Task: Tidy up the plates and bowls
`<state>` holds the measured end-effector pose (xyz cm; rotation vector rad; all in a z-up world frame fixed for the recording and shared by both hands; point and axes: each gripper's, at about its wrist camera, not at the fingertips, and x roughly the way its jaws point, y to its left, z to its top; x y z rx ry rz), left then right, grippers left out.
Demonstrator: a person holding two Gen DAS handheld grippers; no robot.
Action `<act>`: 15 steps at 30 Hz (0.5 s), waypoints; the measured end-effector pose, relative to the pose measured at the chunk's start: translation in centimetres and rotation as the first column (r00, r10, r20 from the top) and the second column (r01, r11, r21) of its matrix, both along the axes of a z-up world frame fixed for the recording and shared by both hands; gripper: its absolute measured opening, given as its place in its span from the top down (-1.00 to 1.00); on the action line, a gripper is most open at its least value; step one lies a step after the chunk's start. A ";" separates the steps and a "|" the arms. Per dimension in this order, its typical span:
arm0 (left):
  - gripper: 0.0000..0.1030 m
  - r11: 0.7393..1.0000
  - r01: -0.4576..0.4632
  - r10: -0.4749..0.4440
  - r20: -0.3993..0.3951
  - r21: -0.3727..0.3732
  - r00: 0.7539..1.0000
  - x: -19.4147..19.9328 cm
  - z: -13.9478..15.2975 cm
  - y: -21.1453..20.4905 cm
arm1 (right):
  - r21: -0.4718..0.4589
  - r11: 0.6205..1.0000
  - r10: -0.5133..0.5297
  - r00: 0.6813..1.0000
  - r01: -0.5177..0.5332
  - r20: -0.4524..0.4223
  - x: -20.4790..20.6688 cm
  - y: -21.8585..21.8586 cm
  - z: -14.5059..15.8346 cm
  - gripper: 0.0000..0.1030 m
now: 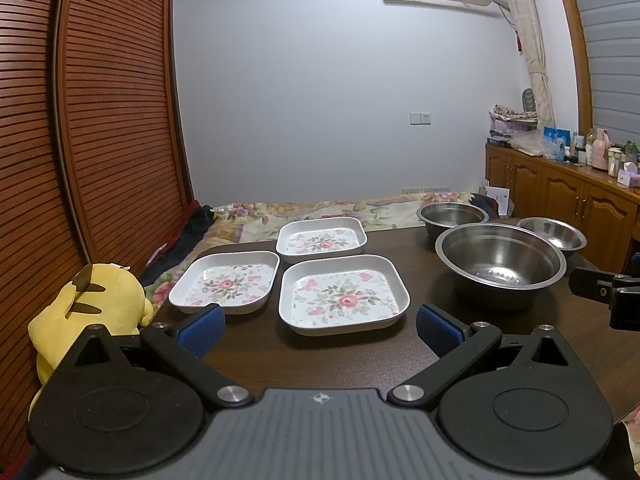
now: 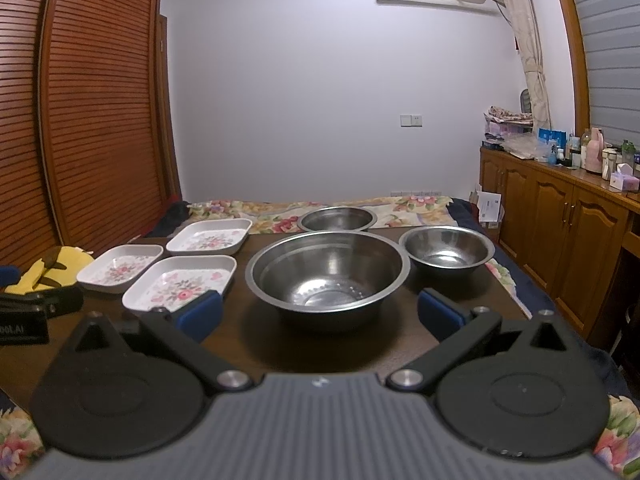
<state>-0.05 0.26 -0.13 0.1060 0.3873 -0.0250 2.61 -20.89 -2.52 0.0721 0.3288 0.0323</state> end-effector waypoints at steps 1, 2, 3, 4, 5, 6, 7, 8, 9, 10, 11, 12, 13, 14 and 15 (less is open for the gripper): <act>-1.00 1.000 0.000 0.000 0.001 0.001 1.000 0.0 0.0 0.0 | 0.001 1.000 0.000 1.000 0.000 0.000 0.0 0.0 0.0 -1.00; -1.00 1.000 -0.001 0.001 0.000 0.002 1.000 0.0 0.0 0.0 | 0.001 1.000 -0.001 1.000 0.001 0.000 0.0 0.0 0.0 -1.00; -1.00 1.000 -0.001 0.001 0.001 0.002 1.000 0.0 0.0 0.0 | 0.001 1.000 -0.001 1.000 0.001 -0.001 0.0 0.0 0.0 -1.00; -1.00 1.000 0.000 0.000 0.001 0.001 1.000 0.0 0.0 0.0 | 0.001 1.000 -0.002 1.000 0.002 -0.002 0.0 0.0 0.0 -1.00; -1.00 1.000 0.000 0.000 0.001 0.001 1.000 0.0 0.0 0.0 | 0.001 1.000 -0.002 1.000 0.002 -0.001 0.0 0.0 0.0 -1.00; -1.00 1.000 0.000 0.000 0.002 0.001 1.000 0.0 0.0 0.0 | 0.001 1.000 -0.002 1.000 0.002 -0.001 0.1 0.0 0.0 -1.00; -1.00 1.000 -0.001 0.001 0.001 0.001 1.000 0.0 0.0 0.0 | 0.001 1.000 -0.001 1.000 0.001 -0.001 0.0 0.0 0.0 -1.00; -1.00 1.000 0.000 0.000 0.001 0.002 1.000 0.0 -0.1 0.0 | 0.001 1.000 -0.001 1.000 0.001 -0.001 0.0 0.0 0.0 -1.00; -1.00 1.000 0.000 0.000 0.001 0.001 1.000 0.0 0.0 0.0 | 0.001 1.000 -0.001 1.000 0.001 0.000 0.0 0.0 0.0 -1.00; -1.00 1.000 -0.001 0.001 0.001 0.001 1.000 0.0 0.0 0.0 | 0.001 1.000 -0.001 1.000 0.001 0.000 0.0 0.0 0.0 -1.00; -1.00 1.000 0.000 0.000 0.001 0.001 1.000 0.0 0.0 0.0 | 0.002 1.000 0.000 1.000 0.000 0.000 0.0 0.0 0.0 -1.00; -1.00 1.000 -0.001 0.001 0.001 0.001 1.000 0.0 0.0 0.0 | 0.003 1.000 0.000 1.000 0.000 -0.001 0.0 -0.1 0.0 -1.00; -1.00 1.000 0.000 0.000 0.001 0.000 1.000 0.0 0.0 0.0 | 0.005 1.000 0.002 1.000 -0.002 -0.002 0.1 -0.1 0.0 -1.00; -1.00 1.000 0.000 0.000 0.002 0.001 1.000 0.0 0.0 0.0 | 0.004 1.000 0.002 1.000 -0.002 -0.003 0.1 -0.1 0.0 -1.00; -1.00 1.000 -0.001 0.001 0.001 0.001 1.000 0.0 0.0 0.0 | 0.004 1.000 0.001 1.000 -0.001 -0.002 0.1 -0.1 0.0 -1.00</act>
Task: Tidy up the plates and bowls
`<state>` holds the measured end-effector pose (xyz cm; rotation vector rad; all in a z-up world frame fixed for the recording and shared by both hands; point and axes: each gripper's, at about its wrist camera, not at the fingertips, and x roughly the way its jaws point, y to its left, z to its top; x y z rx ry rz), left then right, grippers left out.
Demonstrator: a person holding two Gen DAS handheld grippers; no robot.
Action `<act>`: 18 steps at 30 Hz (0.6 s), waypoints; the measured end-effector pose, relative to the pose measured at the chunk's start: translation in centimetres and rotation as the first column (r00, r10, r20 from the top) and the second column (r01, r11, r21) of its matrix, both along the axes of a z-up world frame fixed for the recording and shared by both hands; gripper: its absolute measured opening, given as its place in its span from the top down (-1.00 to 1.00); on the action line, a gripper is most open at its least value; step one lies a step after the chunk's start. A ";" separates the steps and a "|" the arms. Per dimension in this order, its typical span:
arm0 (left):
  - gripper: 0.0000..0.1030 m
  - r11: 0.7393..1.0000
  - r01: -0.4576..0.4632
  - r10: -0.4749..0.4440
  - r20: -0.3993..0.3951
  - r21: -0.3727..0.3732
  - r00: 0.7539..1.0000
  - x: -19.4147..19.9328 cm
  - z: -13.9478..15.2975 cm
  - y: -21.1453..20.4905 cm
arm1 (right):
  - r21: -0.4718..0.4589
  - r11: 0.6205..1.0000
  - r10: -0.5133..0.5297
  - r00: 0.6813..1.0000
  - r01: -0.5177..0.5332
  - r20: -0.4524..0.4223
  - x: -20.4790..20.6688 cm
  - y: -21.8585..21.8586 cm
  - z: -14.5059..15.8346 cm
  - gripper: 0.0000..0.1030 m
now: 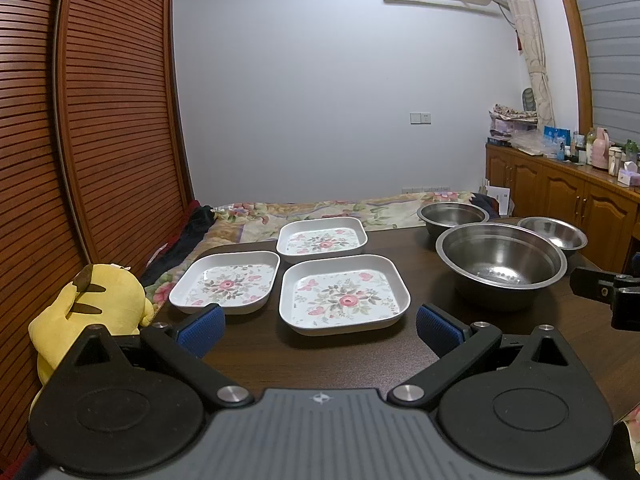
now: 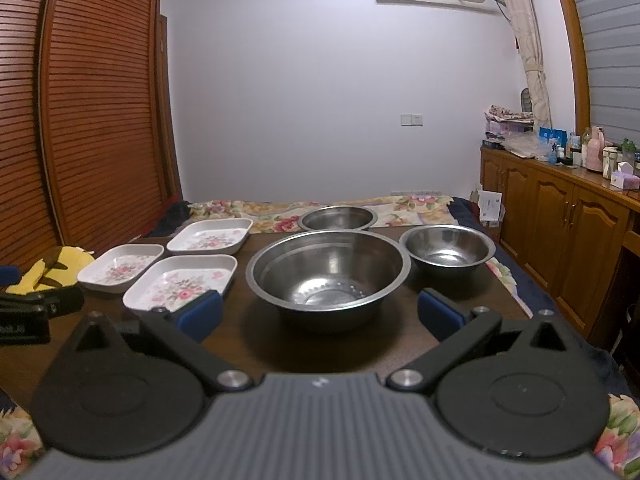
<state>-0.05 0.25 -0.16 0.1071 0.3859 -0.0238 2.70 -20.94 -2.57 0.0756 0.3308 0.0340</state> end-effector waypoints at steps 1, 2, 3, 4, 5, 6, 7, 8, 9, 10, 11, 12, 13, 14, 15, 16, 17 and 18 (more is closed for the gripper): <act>-1.00 1.000 0.000 0.000 0.000 0.000 1.000 0.0 0.0 0.0 | 0.000 1.000 0.002 1.000 -0.002 0.000 0.0 0.0 0.0 -1.00; -1.00 1.000 0.000 0.000 0.000 0.000 1.000 0.0 0.0 0.0 | 0.000 1.000 0.002 1.000 -0.002 0.001 0.0 0.0 0.0 -1.00; -1.00 1.000 0.000 0.000 0.000 0.000 1.000 0.0 0.0 0.0 | 0.000 1.000 0.001 1.000 -0.001 0.001 0.0 0.0 0.0 -1.00; -1.00 1.000 0.001 -0.001 0.000 0.000 1.000 0.0 0.0 0.0 | 0.000 1.000 0.002 1.000 -0.002 0.000 0.0 0.0 0.0 -1.00; -1.00 1.000 0.001 -0.001 0.000 0.000 1.000 0.0 0.0 0.0 | 0.001 1.000 0.001 1.000 -0.001 0.000 0.0 0.0 0.0 -1.00; -1.00 1.000 0.000 0.000 0.000 0.000 1.000 0.0 0.0 0.0 | 0.000 1.000 0.002 1.000 -0.002 0.001 0.0 0.0 0.0 -1.00; -1.00 1.000 0.001 -0.001 0.000 0.000 1.000 0.0 0.0 0.0 | 0.000 1.000 0.001 1.000 -0.001 0.000 0.0 0.0 0.0 -1.00; -1.00 1.000 0.002 -0.002 0.000 0.000 1.000 0.0 0.0 0.0 | 0.000 1.000 0.002 1.000 -0.002 0.000 0.0 0.0 0.0 -1.00; -1.00 1.000 0.001 -0.001 -0.001 0.001 1.000 0.0 0.0 0.0 | 0.000 1.000 0.002 1.000 -0.002 0.000 0.0 0.0 0.0 -1.00; -1.00 1.000 0.002 -0.002 0.000 0.000 1.000 0.0 0.0 0.0 | 0.000 1.000 0.001 1.000 -0.001 0.001 0.0 0.0 0.0 -1.00; -1.00 1.000 0.002 -0.002 0.000 0.000 1.000 0.0 0.0 0.0 | 0.000 1.000 0.002 1.000 -0.002 0.001 0.0 0.0 0.0 -1.00; -1.00 1.000 0.002 -0.002 -0.001 0.000 1.000 0.0 0.0 0.1 | -0.001 1.000 0.002 1.000 -0.002 0.002 0.0 0.0 0.0 -1.00; -1.00 1.000 0.002 -0.002 -0.001 -0.001 1.000 0.0 0.0 0.1 | -0.002 1.000 0.002 1.000 -0.002 0.002 0.0 0.0 0.0 -1.00; -1.00 1.000 0.001 -0.001 -0.001 -0.001 1.000 0.0 0.0 0.0 | -0.001 1.000 0.003 1.000 -0.003 0.002 0.0 0.0 0.0 -1.00; -1.00 1.000 0.001 -0.001 -0.001 0.000 1.000 0.0 0.0 0.1 | -0.001 1.000 0.003 1.000 -0.003 0.001 0.0 0.0 0.0 -1.00; -1.00 1.000 0.001 -0.001 0.000 -0.001 1.000 0.0 0.0 0.1 | -0.001 1.000 0.003 1.000 -0.003 0.000 0.0 0.0 0.0 -1.00; -1.00 1.000 0.001 -0.001 0.000 0.000 1.000 0.0 0.0 0.0 | -0.001 1.000 0.003 1.000 -0.003 0.001 0.0 0.1 0.0 -1.00; -1.00 1.000 0.001 -0.001 -0.002 -0.001 1.000 0.1 0.0 0.1 | -0.001 1.000 0.004 1.000 -0.004 0.002 0.0 0.1 0.0 -1.00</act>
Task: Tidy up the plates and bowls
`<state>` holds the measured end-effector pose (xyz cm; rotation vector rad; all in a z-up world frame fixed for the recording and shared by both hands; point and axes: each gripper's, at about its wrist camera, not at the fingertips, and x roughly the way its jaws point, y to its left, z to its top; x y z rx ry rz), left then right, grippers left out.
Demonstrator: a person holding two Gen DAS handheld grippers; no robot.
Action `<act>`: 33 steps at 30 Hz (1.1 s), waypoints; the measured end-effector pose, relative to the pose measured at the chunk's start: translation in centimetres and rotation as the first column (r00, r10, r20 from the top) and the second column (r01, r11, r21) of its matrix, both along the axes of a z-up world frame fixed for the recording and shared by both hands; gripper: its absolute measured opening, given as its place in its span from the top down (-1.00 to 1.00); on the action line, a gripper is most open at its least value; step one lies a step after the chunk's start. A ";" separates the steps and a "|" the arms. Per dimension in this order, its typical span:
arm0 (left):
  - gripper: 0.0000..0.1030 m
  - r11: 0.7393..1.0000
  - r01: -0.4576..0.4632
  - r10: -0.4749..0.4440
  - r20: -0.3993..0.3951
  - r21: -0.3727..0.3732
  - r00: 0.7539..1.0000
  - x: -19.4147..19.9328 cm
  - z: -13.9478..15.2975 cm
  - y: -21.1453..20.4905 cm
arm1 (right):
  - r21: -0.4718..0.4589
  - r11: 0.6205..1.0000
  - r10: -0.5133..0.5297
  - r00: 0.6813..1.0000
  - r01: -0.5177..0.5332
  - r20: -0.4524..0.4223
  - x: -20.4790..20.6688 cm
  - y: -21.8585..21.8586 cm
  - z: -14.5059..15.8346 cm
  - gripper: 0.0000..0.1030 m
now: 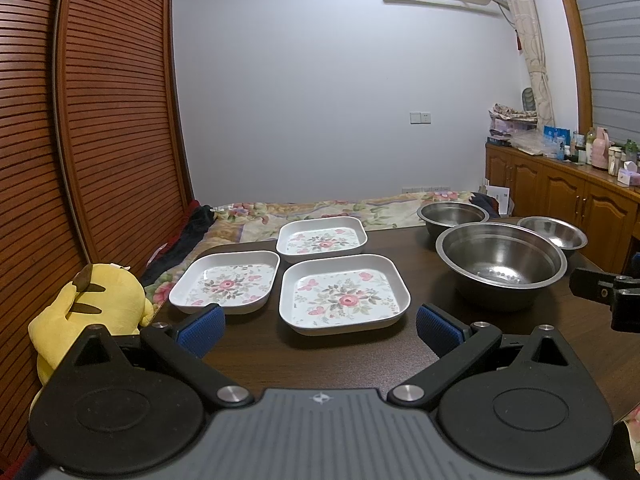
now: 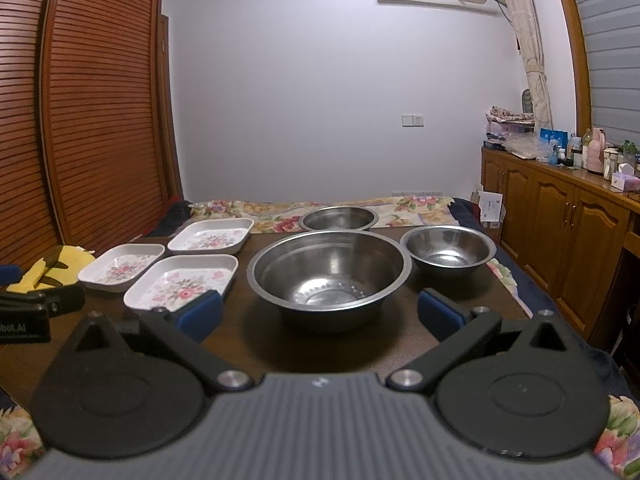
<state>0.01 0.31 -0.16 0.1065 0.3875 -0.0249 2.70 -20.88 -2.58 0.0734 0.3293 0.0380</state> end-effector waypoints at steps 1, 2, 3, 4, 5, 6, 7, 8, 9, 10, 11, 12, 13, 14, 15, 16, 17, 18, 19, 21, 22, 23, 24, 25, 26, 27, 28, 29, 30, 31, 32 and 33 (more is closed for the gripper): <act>-1.00 1.000 0.000 0.000 0.000 0.000 1.000 0.0 0.0 0.0 | 0.000 1.000 0.001 1.000 -0.001 0.000 0.0 0.0 0.0 -1.00; -1.00 1.000 0.000 0.000 -0.002 -0.001 1.000 0.0 0.0 0.0 | 0.000 1.000 0.003 1.000 -0.003 -0.001 0.0 0.0 0.0 -1.00; -1.00 1.000 -0.001 0.001 -0.004 -0.001 1.000 0.0 -0.1 0.1 | 0.000 1.000 0.005 1.000 -0.005 -0.002 0.0 0.1 -0.1 -1.00; -1.00 1.000 -0.001 0.001 -0.008 -0.001 1.000 0.1 -0.2 0.1 | -0.001 1.000 0.007 1.000 -0.007 -0.003 0.1 0.1 -0.1 -1.00; -1.00 1.000 -0.002 0.002 -0.015 -0.001 1.000 0.2 -0.4 0.3 | -0.003 1.000 0.010 1.000 -0.010 -0.006 0.2 0.2 -0.2 -1.00; -1.00 1.000 -0.004 0.004 -0.020 -0.002 1.000 0.3 -0.6 0.4 | -0.003 1.000 0.013 1.000 -0.014 -0.007 0.3 0.2 -0.2 -1.00; -1.00 1.000 -0.006 0.006 -0.025 -0.003 1.000 0.4 -0.7 0.6 | -0.002 1.000 0.017 1.000 -0.017 -0.009 0.4 0.3 -0.4 -1.00; -1.00 1.000 -0.009 0.009 -0.035 -0.005 0.999 0.6 -0.9 0.9 | -0.001 1.000 0.023 1.000 -0.023 -0.013 0.5 0.4 -0.4 -1.00; -1.00 1.000 -0.010 0.010 -0.044 -0.006 0.999 0.7 -1.1 1.1 | -0.002 0.999 0.032 0.999 -0.032 -0.018 0.6 0.6 -0.5 -1.00; -1.00 1.000 -0.010 0.010 -0.049 -0.006 0.999 0.8 -1.2 1.1 | -0.003 0.999 0.038 0.999 -0.038 -0.020 0.7 0.7 -0.6 -1.00; -1.00 1.000 -0.011 0.011 -0.058 -0.008 0.998 1.0 -1.3 1.4 | -0.007 0.999 0.044 0.999 -0.044 -0.022 0.7 0.9 -0.6 -1.00; -1.00 1.000 -0.015 0.014 -0.071 -0.014 0.997 1.2 -1.5 1.8 | -0.013 0.998 0.054 0.998 -0.055 -0.023 0.9 1.2 -0.7 -1.00; -1.00 1.000 -0.016 0.015 -0.078 -0.017 0.997 1.3 -1.6 2.0 | -0.018 0.998 0.064 0.998 -0.064 -0.024 0.9 1.5 -0.7 -1.00; -1.00 1.000 -0.018 0.016 -0.089 -0.023 0.996 1.5 -1.8 2.4 | -0.025 0.997 0.074 0.997 -0.074 -0.025 1.1 1.8 -0.7 -1.00; -1.00 1.000 -0.017 0.015 -0.097 -0.026 0.995 1.6 -1.8 2.6 | -0.030 0.996 0.084 0.996 -0.085 -0.026 1.3 2.1 -0.7 -1.00; -1.00 0.999 -0.017 0.014 -0.104 -0.030 0.994 1.8 -1.9 2.8 | -0.033 0.995 0.097 0.995 -0.098 -0.027 1.5 2.3 -0.6 -1.00; -1.00 0.999 -0.018 0.014 -0.111 -0.033 0.994 1.9 -1.9 3.0 | -0.037 0.993 0.108 0.994 -0.109 -0.028 1.8 2.6 -0.6 -1.00; -1.00 0.999 -0.024 0.020 -0.118 -0.034 0.993 2.1 -1.9 3.3 | -0.041 0.992 0.119 0.992 -0.121 -0.030 2.1 3.0 -0.6 -1.00; -1.00 0.999 -0.026 0.022 -0.121 -0.033 0.992 2.2 -1.9 3.4 | -0.042 0.991 0.129 0.991 -0.130 -0.032 2.3 3.2 -0.6 -1.00; -1.00 0.999 -0.028 0.024 -0.129 -0.028 0.991 2.5 -1.9 3.9 | -0.038 0.988 0.146 0.989 -0.148 -0.035 2.8 3.7 -0.5 -1.00; -1.00 0.999 -0.022 0.018 -0.133 -0.029 0.991 2.5 -1.9 4.0 | -0.034 0.987 0.155 0.987 -0.156 -0.034 3.0 3.9 -0.4 -1.00; -1.00 0.999 -0.009 0.004 -0.138 -0.038 0.990 2.6 -1.8 4.3 | -0.032 0.986 0.165 0.986 -0.166 -0.033 3.2 4.2 -0.3 -1.00; -1.00 0.999 -0.004 -0.002 -0.137 -0.047 0.991 2.7 -1.8 4.5 | -0.033 0.984 0.175 0.984 -0.176 -0.032 3.4 4.5 -0.2 -1.00; -1.00 0.999 -0.004 -0.003 -0.136 -0.054 0.991 2.8 -1.7 4.8 | -0.035 0.983 0.181 0.983 -0.182 -0.031 3.6 4.7 -0.1 -1.00; -1.00 0.998 -0.004 -0.004 -0.134 -0.060 0.991 2.9 -1.7 5.0 | -0.037 0.981 0.189 0.982 -0.190 -0.029 3.7 5.0 0.0 -1.00; -1.00 0.998 -0.002 -0.006 -0.132 -0.065 0.991 3.0 -1.6 5.3 | -0.038 0.980 0.197 0.980 -0.198 -0.027 3.9 5.4 0.2 -1.00; -1.00 0.998 -0.001 -0.008 -0.129 -0.068 0.992 3.0 -1.5 5.4 | -0.039 0.978 0.204 0.979 -0.205 -0.025 4.1 5.7 0.4 -1.00; -1.00 0.998 0.001 -0.010 -0.127 -0.069 0.992 3.0 -1.4 5.6 | -0.040 0.977 0.211 0.977 -0.212 -0.024 4.2 5.9 0.5 -1.00; -1.00 0.998 0.006 -0.014 -0.122 -0.068 0.992 3.1 -1.3 5.7 | -0.044 0.975 0.217 0.976 -0.218 -0.021 4.5 6.2 0.6 -1.00; -1.00 0.998 0.011 -0.019 -0.118 -0.067 0.993 3.1 -1.2 5.8 | -0.049 0.974 0.221 0.975 -0.222 -0.019 4.6 6.5 0.7 -1.00; -1.00 0.998 0.017 -0.024 -0.115 -0.065 0.993 3.1 -1.1 6.0 | -0.054 0.973 0.225 0.974 -0.226 -0.017 4.8 6.7 0.8 -1.00; -1.00 0.998 0.019 -0.026 -0.112 -0.061 0.993 3.2 -0.9 6.1 | -0.057 0.971 0.231 0.973 -0.232 -0.018 5.1 7.0 0.9 -1.00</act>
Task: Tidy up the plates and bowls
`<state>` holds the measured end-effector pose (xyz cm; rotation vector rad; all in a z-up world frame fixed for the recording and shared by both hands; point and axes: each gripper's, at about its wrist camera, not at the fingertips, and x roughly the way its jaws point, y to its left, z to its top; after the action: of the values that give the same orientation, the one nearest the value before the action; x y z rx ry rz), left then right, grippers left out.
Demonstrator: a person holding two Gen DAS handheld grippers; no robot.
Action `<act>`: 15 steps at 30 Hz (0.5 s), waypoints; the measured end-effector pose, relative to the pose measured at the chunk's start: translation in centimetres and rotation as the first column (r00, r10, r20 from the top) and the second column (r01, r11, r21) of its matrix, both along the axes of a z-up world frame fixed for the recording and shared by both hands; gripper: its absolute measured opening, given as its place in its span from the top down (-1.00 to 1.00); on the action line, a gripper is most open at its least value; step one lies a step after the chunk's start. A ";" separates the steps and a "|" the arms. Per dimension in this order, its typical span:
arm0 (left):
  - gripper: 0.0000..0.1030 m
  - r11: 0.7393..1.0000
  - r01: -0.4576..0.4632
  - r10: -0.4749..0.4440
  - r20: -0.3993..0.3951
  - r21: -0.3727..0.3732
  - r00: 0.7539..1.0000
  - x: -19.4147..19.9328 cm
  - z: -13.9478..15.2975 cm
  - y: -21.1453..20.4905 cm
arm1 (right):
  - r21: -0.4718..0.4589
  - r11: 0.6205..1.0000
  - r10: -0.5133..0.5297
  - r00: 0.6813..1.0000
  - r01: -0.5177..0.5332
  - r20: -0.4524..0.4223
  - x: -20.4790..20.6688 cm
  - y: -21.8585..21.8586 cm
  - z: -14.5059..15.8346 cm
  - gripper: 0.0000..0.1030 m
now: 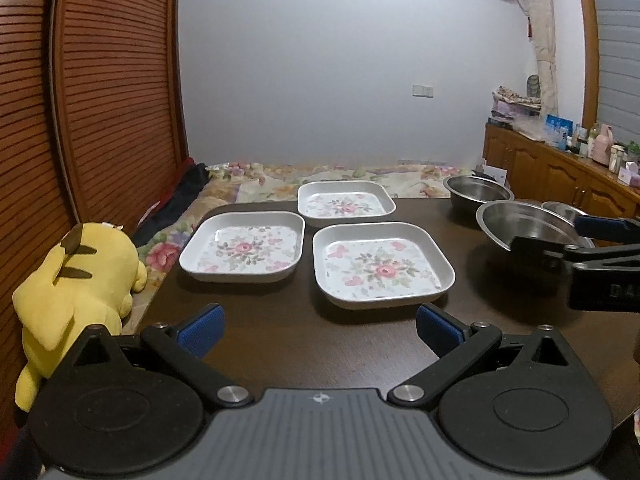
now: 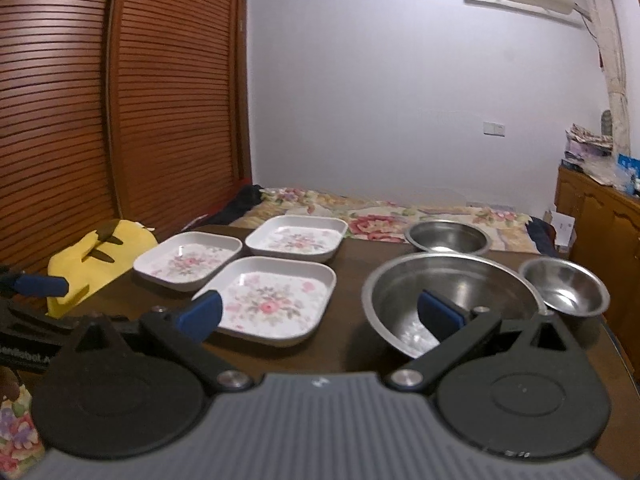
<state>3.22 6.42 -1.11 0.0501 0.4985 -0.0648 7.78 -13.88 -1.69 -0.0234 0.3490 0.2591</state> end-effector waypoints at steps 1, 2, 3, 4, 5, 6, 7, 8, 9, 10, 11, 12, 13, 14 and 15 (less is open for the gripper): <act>-1.00 1.000 -0.003 0.003 0.002 0.003 1.000 0.1 0.1 0.1 | 0.001 1.000 0.006 1.000 -0.006 -0.002 0.2 0.2 0.0 -1.00; -1.00 1.000 -0.007 0.007 0.006 0.005 1.000 0.2 0.3 0.3 | 0.003 1.000 0.011 1.000 -0.011 -0.004 0.5 0.4 0.0 -1.00; -1.00 1.000 -0.010 0.010 0.009 0.005 1.000 0.4 0.4 0.5 | 0.006 1.000 0.019 1.000 -0.019 -0.010 0.7 0.7 0.0 -1.00; -1.00 1.000 -0.012 0.012 0.012 0.005 1.000 0.5 0.5 0.7 | 0.007 1.000 0.025 1.000 -0.025 -0.013 0.9 0.8 0.1 -1.00; -1.00 1.000 -0.015 0.015 0.015 0.005 1.000 0.7 0.6 1.0 | 0.006 0.999 0.032 0.999 -0.032 -0.013 1.1 1.2 0.1 -1.00; -1.00 1.000 -0.019 0.019 0.019 0.007 1.000 0.8 0.8 1.2 | 0.004 0.999 0.039 0.999 -0.039 -0.013 1.3 1.5 0.1 -1.00; -1.00 1.000 -0.021 0.021 0.023 0.010 1.000 1.0 0.9 1.3 | -0.001 0.999 0.046 0.999 -0.046 -0.013 1.4 1.7 0.1 -1.00; -1.00 1.000 -0.024 0.024 0.029 0.015 0.999 1.1 1.0 1.5 | -0.006 0.999 0.050 0.999 -0.050 -0.014 1.6 2.0 0.0 -1.00; -1.00 1.000 -0.024 0.023 0.032 0.018 0.999 1.2 1.1 1.7 | -0.010 0.998 0.055 0.998 -0.055 -0.015 1.8 2.2 0.0 -1.00; -1.00 1.000 -0.020 0.019 0.034 0.021 0.999 1.5 1.1 1.8 | -0.014 0.998 0.060 0.998 -0.060 -0.018 2.1 2.5 -0.2 -1.00; -1.00 1.000 -0.016 0.016 0.039 0.023 0.999 1.7 1.2 2.0 | -0.016 0.998 0.065 0.998 -0.066 -0.026 2.3 2.7 -0.3 -0.99; -1.00 1.000 -0.008 0.007 0.050 0.022 0.999 2.0 1.2 2.1 | -0.013 0.997 0.073 0.997 -0.073 -0.032 2.5 2.8 -0.4 -0.99; -1.00 1.000 0.000 -0.001 0.055 0.021 0.998 2.3 1.2 2.3 | -0.009 0.997 0.080 0.996 -0.081 -0.040 2.8 2.9 -0.5 -0.97; -0.99 1.000 0.008 -0.008 0.056 0.015 0.998 2.6 1.2 2.4 | -0.008 0.996 0.083 0.995 -0.083 -0.047 3.0 3.1 -0.7 -0.86; -0.96 1.000 0.019 -0.019 0.052 0.005 0.998 3.0 1.1 2.6 | -0.009 0.996 0.086 0.995 -0.087 -0.056 3.2 3.3 -0.9 -0.76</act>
<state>6.24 9.04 0.02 0.0606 0.4458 -0.0812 11.01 -10.63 -2.54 -0.0429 0.4056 0.3442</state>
